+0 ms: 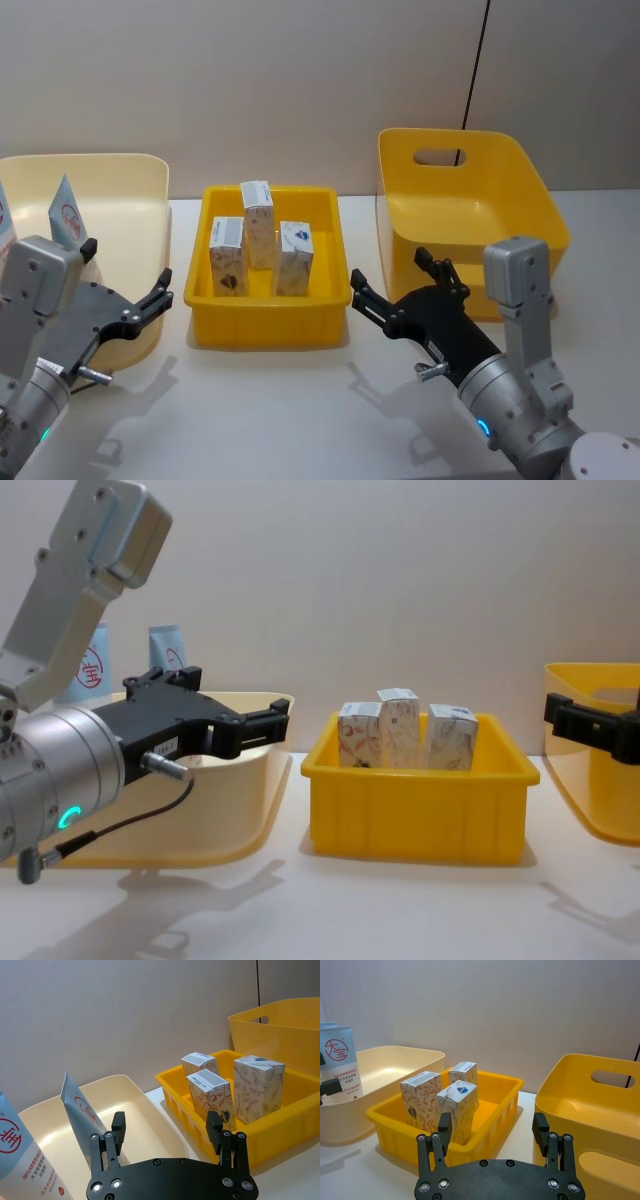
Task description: Bimanual collaborative sorting of washing and personal care products
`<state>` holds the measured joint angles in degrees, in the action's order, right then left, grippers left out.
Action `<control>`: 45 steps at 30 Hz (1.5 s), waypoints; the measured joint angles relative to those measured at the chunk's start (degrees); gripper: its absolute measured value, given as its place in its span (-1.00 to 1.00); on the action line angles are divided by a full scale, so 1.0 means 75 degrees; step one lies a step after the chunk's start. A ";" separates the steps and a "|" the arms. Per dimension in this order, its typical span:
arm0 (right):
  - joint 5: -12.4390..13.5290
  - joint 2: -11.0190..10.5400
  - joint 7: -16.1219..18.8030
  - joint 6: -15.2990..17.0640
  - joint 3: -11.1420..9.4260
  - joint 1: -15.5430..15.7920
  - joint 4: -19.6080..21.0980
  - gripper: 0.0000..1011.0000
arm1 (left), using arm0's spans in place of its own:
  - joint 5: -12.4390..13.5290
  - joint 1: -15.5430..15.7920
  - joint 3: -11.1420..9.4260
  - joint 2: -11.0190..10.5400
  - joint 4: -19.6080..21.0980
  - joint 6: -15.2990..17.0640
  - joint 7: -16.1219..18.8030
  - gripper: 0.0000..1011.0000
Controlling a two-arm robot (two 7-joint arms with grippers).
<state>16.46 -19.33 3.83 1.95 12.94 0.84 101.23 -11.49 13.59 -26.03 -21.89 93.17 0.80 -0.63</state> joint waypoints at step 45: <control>0.0000 0.0000 0.0000 0.0000 0.0000 0.0000 0.0000 0.98 | 0.0001 0.0000 0.0000 0.0000 0.0000 0.0000 0.0000 0.98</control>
<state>16.46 -19.33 3.83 1.95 12.94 0.84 101.23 -11.48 13.59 -26.02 -21.90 93.17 0.80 -0.63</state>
